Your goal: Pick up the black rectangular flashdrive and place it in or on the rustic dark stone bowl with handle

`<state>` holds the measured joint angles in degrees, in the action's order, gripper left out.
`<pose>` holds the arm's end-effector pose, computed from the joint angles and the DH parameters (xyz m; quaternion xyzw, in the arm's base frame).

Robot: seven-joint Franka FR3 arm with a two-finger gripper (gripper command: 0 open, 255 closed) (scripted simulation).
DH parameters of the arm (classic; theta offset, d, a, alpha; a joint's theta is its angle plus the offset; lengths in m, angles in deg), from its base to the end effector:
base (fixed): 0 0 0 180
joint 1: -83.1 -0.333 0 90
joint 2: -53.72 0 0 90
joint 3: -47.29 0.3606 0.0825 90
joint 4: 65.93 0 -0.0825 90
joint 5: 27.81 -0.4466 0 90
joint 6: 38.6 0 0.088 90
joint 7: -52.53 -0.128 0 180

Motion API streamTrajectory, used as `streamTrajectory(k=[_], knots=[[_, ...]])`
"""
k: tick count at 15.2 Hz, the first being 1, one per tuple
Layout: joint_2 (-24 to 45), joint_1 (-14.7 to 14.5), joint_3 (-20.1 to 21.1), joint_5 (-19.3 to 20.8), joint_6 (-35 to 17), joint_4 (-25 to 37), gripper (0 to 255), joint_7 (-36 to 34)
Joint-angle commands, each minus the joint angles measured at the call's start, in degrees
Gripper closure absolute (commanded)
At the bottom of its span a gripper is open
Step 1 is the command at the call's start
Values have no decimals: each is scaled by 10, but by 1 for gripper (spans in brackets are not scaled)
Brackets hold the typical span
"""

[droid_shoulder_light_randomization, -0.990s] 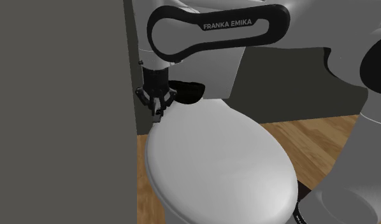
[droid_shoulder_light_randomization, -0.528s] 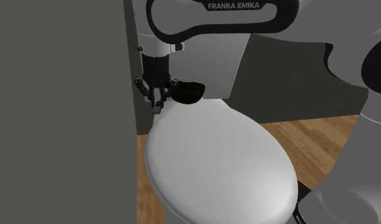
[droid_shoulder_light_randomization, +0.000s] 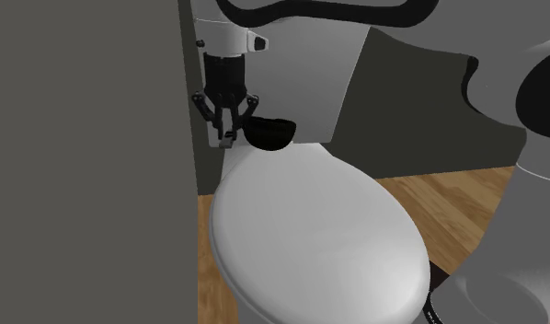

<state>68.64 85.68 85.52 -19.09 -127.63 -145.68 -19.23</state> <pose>0.5997 0.3382 0.6023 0.9486 -0.3157 -0.0163 0.0153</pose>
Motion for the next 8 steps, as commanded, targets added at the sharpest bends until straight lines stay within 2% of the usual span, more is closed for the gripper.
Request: streamTrajectory(k=[1, 8], knots=[[5, -4, 1, 3, 18, 22, 255, -2], [31, -25, 2, 19, 85, 111, 255, -7]])
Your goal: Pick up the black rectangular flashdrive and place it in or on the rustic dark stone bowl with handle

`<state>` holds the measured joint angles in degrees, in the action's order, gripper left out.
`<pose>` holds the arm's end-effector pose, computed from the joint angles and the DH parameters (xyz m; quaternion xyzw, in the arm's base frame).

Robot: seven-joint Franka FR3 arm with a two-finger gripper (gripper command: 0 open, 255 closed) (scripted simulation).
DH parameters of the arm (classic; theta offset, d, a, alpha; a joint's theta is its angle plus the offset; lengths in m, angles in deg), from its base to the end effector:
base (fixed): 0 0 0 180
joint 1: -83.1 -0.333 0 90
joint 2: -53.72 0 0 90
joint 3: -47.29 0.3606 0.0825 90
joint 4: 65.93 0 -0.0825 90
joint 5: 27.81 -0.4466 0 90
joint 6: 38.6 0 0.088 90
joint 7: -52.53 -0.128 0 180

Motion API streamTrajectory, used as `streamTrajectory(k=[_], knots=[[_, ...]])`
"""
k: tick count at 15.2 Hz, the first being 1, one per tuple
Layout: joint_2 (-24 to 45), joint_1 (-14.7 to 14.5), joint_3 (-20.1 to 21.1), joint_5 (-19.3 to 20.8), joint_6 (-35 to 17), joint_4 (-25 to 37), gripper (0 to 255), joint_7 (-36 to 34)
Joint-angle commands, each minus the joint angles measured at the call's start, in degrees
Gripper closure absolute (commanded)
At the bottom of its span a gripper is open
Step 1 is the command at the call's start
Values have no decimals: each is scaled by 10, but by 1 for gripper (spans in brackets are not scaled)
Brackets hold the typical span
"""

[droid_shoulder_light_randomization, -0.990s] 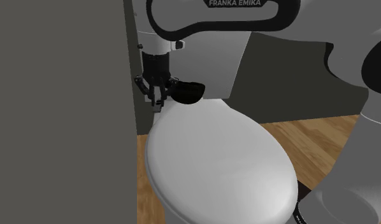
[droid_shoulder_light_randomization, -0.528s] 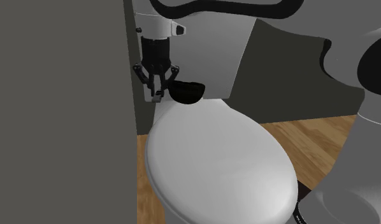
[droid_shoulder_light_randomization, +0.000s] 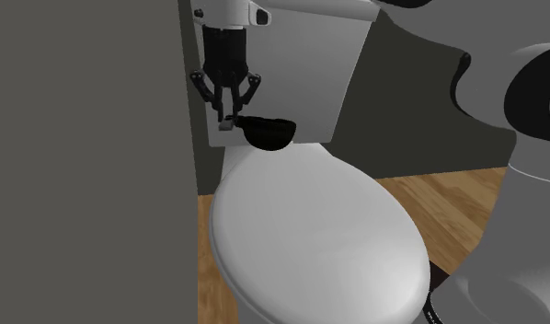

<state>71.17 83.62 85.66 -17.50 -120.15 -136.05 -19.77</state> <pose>0.6008 0.3383 0.6526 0.9486 -0.3158 -0.0163 0.0153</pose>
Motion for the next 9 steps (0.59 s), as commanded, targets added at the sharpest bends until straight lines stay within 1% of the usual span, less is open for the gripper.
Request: streamTrajectory(k=[1, 3, 9], knots=[[10, -9, 0, 7, 21, 30, 255, -3], [17, -14, 0, 11, 34, 48, 255, -4], [-12, 57, -21, -8, 22, 15, 255, 79]])
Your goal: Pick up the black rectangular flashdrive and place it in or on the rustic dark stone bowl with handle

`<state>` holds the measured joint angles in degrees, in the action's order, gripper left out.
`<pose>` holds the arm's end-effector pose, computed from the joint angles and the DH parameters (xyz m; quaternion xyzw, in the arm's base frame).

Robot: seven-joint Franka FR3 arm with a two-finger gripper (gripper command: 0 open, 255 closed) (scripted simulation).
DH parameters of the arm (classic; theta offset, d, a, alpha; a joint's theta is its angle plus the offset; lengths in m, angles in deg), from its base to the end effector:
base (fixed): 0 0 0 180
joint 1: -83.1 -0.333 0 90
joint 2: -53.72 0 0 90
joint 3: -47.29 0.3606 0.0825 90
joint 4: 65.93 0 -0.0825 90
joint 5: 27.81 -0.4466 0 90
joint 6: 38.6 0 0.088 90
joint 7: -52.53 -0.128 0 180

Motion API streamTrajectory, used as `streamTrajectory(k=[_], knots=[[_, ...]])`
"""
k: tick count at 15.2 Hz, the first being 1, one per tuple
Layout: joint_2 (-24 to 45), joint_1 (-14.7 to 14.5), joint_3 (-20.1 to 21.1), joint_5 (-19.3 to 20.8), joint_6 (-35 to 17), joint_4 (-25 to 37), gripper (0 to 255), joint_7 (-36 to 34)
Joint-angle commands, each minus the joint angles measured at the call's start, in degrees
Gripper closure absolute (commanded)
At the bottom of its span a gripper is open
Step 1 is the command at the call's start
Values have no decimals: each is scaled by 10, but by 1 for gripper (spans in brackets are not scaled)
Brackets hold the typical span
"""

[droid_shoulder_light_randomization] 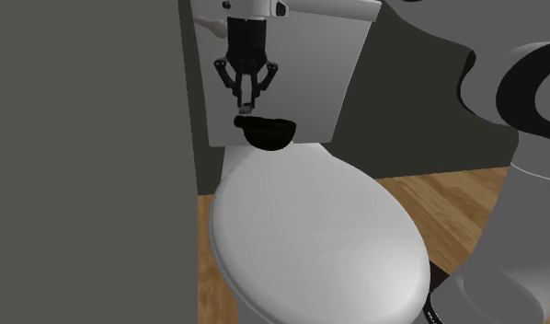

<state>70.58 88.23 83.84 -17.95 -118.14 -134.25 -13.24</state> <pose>0.6282 0.2693 0.6687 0.9483 -0.3165 -0.0164 0.0155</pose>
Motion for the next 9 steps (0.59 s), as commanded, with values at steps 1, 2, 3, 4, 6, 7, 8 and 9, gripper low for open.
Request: streamTrajectory(k=[1, 2, 3, 4, 6, 7, 8, 9], knots=[[-8, 21, -7, -5, 1, -4, 255, 27], [-9, 31, -11, -6, 1, -5, 255, 40], [-9, 40, -15, -7, 1, -5, 255, 54], [-9, 48, -20, -7, 1, -4, 255, 67], [-6, 65, -28, -6, 2, 2, 255, 92], [-1, 76, -34, -4, 5, 9, 255, 111], [-6, 79, -35, -7, -6, -6, 255, 112], [-11, 83, -35, -10, -16, -20, 255, 113]])
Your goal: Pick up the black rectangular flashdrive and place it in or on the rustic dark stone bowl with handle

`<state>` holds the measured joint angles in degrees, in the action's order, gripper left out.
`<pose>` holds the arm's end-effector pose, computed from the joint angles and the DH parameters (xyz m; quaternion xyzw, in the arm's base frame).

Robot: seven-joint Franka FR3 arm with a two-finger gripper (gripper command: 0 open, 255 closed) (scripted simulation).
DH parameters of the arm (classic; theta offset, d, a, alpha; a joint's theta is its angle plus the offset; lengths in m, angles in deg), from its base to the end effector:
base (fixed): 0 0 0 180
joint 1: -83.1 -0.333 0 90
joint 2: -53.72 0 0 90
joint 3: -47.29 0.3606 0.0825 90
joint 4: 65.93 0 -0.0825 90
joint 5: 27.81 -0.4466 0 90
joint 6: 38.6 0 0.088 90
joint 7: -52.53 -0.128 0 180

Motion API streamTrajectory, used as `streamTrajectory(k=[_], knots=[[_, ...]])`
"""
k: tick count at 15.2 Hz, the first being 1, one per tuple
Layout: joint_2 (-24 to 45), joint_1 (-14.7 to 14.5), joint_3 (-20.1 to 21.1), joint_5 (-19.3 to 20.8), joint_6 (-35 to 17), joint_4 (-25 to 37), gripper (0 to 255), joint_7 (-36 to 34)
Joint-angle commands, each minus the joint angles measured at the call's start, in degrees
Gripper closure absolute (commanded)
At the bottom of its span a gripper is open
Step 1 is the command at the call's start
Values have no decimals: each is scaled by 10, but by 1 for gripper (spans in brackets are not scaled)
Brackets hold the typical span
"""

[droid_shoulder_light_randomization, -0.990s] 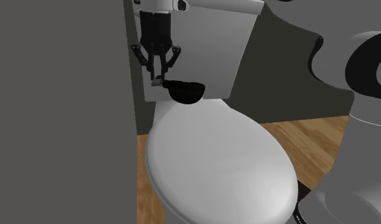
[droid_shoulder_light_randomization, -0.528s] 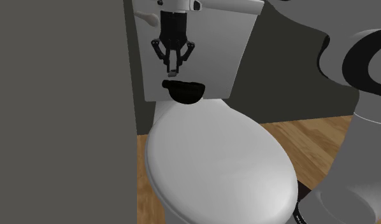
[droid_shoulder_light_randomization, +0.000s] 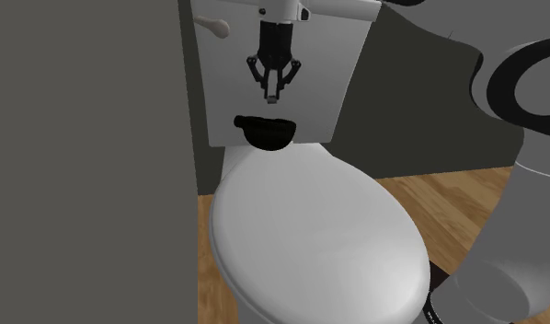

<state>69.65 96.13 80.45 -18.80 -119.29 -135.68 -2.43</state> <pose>0.6660 0.1543 0.6623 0.9483 -0.3166 -0.0164 0.0156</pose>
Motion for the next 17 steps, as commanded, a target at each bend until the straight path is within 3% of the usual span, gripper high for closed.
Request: streamTrajectory(k=[1, 11, 17], knots=[[-6, 6, -1, -4, -14, -19, 255, 5], [-35, 25, -4, -19, -105, -135, 255, 11], [-35, 25, -4, -20, -107, -137, 255, 11]])
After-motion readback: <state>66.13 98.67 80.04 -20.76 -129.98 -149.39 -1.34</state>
